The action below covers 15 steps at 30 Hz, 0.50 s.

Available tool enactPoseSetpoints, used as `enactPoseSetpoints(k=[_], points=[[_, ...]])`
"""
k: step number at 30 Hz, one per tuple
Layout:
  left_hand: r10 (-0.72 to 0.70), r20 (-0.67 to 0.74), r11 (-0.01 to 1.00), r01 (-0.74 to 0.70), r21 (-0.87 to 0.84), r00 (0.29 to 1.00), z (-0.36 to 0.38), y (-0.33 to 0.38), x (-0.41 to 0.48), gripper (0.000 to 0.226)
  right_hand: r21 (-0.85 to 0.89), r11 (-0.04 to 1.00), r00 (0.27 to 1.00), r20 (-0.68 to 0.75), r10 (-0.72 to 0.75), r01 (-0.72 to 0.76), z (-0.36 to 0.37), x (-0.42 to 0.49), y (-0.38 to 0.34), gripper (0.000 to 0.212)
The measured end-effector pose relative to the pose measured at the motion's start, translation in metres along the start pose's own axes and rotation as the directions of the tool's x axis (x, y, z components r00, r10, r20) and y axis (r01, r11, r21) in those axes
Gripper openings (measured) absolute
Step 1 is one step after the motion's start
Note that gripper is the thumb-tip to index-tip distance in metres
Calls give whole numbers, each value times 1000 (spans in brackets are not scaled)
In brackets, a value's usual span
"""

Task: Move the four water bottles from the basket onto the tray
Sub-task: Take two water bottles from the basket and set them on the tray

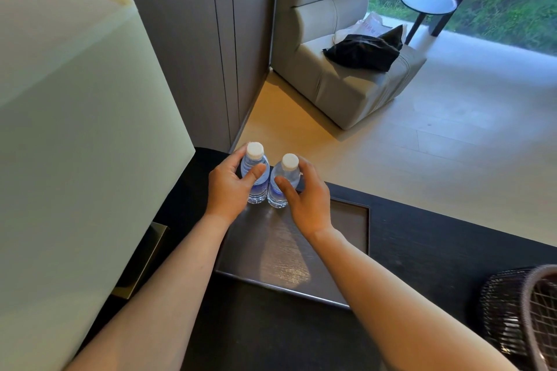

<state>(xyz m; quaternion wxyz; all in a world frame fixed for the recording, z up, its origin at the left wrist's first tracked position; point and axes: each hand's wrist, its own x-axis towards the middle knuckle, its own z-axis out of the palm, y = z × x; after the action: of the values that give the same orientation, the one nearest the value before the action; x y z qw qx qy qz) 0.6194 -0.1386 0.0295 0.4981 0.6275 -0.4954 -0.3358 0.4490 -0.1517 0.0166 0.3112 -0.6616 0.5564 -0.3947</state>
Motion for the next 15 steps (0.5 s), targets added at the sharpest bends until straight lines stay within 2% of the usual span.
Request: enactPoseSetpoints(k=[5,9,15], points=[[-12,5,999,12,52,1000,2,1,-4,66,-14,999,999,27,29,-29,-2,-3,0,58],[-5,-18,994,7,106,1000,0,-2,-12,63,-52,997,996,56,66,-63,-8,-5,-3,67],[-105,-91,970,122,209,990,3,5,-53,66,-212,976,997,36,66,-57,-42,-35,-4,67]])
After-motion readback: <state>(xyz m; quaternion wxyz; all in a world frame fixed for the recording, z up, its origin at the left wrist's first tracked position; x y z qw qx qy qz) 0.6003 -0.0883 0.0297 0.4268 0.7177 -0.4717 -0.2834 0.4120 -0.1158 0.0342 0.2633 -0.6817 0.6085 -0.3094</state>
